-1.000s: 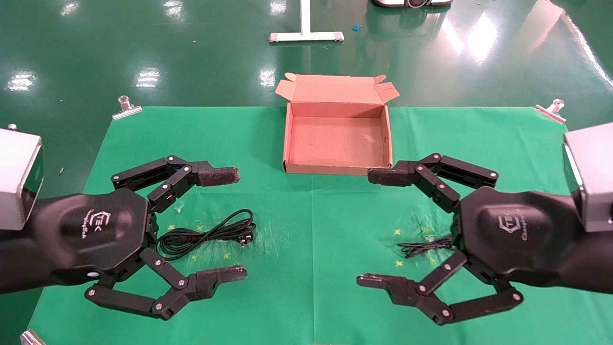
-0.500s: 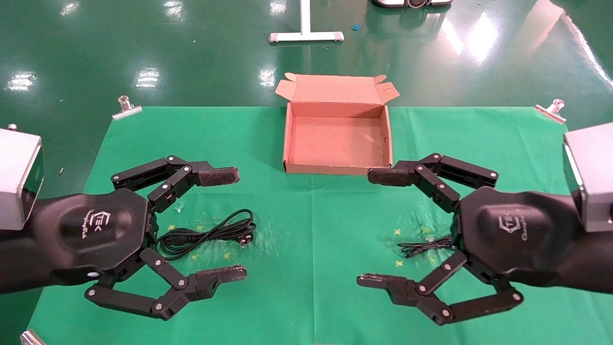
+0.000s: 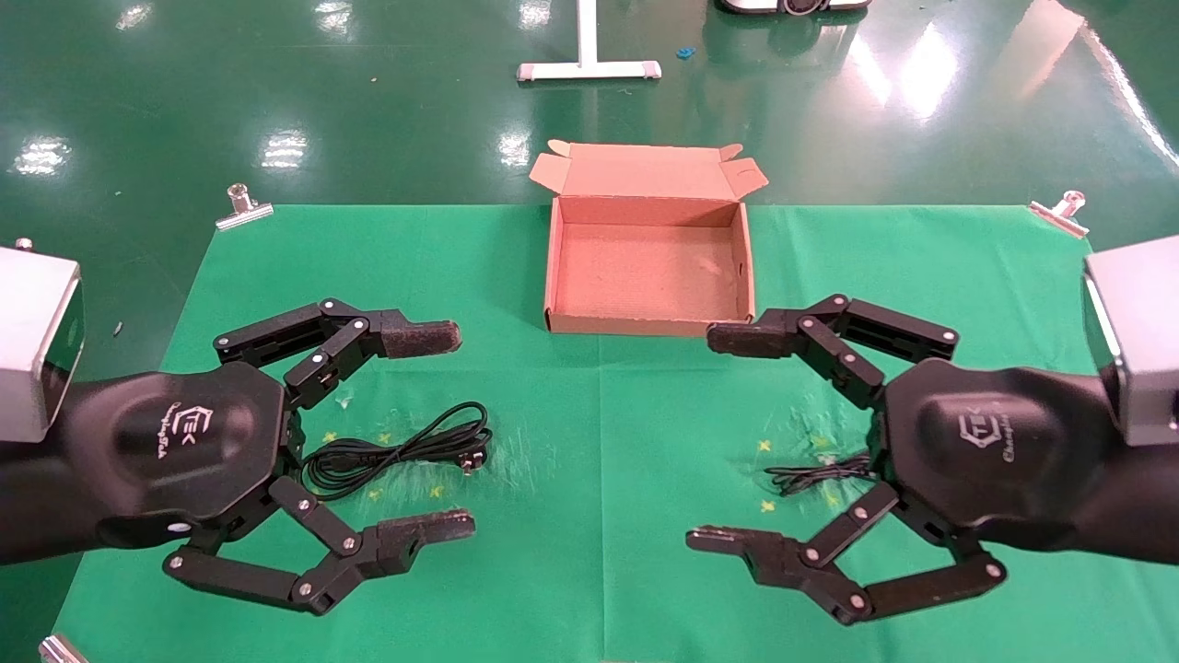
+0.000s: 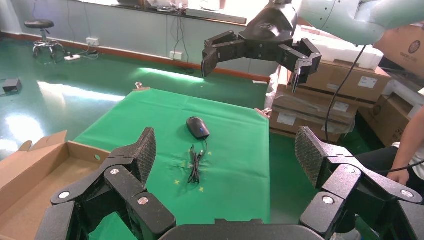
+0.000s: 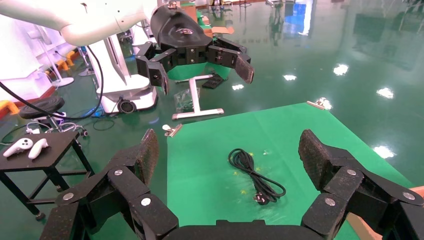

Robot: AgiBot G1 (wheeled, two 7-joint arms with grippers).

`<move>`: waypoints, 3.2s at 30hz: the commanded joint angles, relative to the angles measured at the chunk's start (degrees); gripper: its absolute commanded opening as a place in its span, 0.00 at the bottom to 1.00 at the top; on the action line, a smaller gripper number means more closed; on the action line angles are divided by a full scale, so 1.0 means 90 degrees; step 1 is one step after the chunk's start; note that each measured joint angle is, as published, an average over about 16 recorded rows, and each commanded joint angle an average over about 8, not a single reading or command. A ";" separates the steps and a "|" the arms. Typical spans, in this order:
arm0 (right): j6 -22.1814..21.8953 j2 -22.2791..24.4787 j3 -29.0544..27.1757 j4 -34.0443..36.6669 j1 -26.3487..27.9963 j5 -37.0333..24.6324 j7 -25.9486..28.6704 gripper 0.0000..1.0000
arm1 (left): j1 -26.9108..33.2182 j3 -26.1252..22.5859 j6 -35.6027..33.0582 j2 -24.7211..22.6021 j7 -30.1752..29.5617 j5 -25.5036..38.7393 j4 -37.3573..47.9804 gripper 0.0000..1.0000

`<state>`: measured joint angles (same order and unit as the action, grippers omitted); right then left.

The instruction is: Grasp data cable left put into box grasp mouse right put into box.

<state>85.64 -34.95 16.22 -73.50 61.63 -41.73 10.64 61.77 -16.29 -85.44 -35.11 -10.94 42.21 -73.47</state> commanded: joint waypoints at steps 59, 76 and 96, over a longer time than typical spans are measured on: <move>-0.0522 0.0297 0.0007 -0.0288 -0.0207 -0.1007 -0.0658 1.00 | 0.0409 -0.0577 0.0206 0.0244 -0.0192 0.1799 -0.0352 1.00; -0.1057 0.0549 -0.0083 -0.0399 -0.0703 -0.1488 -0.1108 1.00 | 0.1704 -0.2410 0.1175 -0.1182 -0.1874 0.7297 -0.0450 1.00; -0.1271 0.0806 0.0050 -0.0412 -0.0767 -0.2121 -0.1023 1.00 | 0.1808 -0.2866 0.1388 -0.1842 -0.3135 0.9131 -0.0446 1.00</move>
<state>73.91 -28.18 17.53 -77.19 55.57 -63.00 2.17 78.03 -42.07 -72.93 -51.65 -39.01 124.29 -77.47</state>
